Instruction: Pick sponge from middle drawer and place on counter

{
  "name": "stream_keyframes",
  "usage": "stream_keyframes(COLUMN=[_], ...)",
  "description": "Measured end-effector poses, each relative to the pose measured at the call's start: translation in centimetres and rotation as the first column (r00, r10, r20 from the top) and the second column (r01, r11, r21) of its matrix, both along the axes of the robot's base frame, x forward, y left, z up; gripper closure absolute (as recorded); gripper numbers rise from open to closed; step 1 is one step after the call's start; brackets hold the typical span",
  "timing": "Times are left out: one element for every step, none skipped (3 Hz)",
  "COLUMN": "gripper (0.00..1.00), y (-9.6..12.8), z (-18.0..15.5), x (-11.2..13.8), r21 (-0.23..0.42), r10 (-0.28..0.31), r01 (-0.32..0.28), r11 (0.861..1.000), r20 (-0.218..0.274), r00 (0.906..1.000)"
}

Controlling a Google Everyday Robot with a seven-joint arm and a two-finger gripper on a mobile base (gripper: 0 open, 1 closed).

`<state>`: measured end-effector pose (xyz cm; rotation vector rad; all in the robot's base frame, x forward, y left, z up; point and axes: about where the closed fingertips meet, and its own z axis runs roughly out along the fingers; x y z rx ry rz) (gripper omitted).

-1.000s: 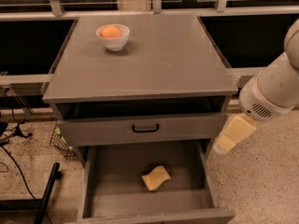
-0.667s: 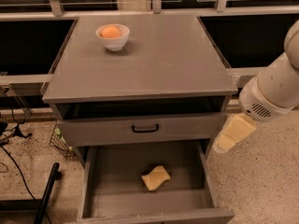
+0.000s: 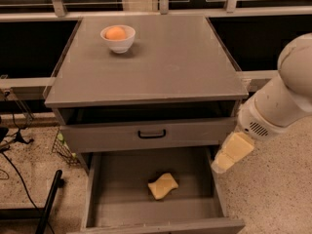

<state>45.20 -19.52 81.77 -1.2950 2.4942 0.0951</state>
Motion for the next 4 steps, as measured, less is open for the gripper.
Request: stream_keyframes(gripper=[0.0, 0.0, 0.0, 0.0], y=[1.9, 3.8, 5.5, 5.7], z=[-4.2, -8.3, -12.1, -12.5], x=[-0.4, -0.5, -1.0, -0.9], r21=[0.024, 0.045, 0.056, 0.068], r10=[-0.029, -0.08, -0.158, -0.196], r01=[0.031, 0.084, 0.163, 0.203], r11=[0.999, 0.995, 0.985, 0.977], r20=[-0.052, -0.086, -0.091, -0.088], r00=[0.9982, 0.9931, 0.9832, 0.9766])
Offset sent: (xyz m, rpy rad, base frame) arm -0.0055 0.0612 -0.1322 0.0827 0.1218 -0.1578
